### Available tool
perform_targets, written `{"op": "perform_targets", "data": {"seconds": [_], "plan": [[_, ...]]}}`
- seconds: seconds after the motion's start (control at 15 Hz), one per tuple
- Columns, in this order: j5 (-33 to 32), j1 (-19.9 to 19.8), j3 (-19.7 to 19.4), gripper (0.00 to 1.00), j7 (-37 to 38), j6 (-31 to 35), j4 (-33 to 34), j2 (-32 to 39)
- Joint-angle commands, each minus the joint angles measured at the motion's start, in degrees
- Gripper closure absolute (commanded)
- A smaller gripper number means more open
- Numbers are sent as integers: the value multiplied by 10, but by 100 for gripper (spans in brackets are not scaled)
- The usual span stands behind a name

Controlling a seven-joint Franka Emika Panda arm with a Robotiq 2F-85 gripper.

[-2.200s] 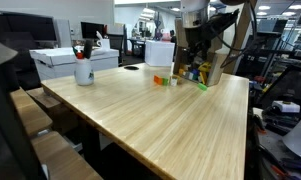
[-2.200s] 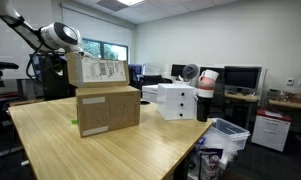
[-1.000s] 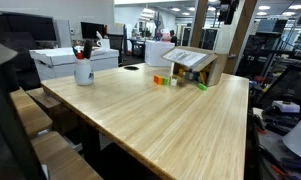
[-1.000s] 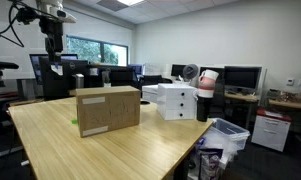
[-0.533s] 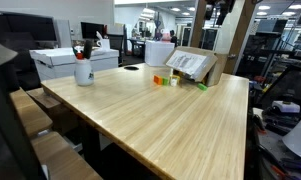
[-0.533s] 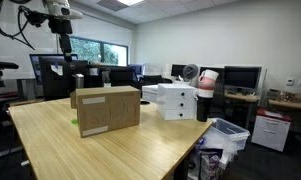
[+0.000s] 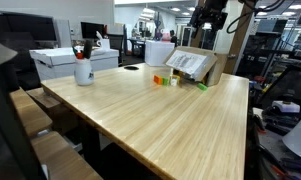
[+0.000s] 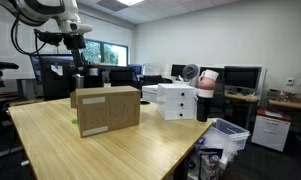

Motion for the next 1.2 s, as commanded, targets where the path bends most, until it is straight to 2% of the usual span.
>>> {"op": "perform_targets", "data": {"seconds": [0.0,0.53,0.93,1.0,1.07,1.13], "plan": [[-45,-20,14,0,62,23,0,24],[-153,-21,16,0,144,10,5,63],[-164,-3,7,0,136,-24,13,96],[-163,1,6,8,134,-32,14,103],[-163,3,5,25,132,-34,15,104],[-164,6,5,30,131,-40,16,105]]}}
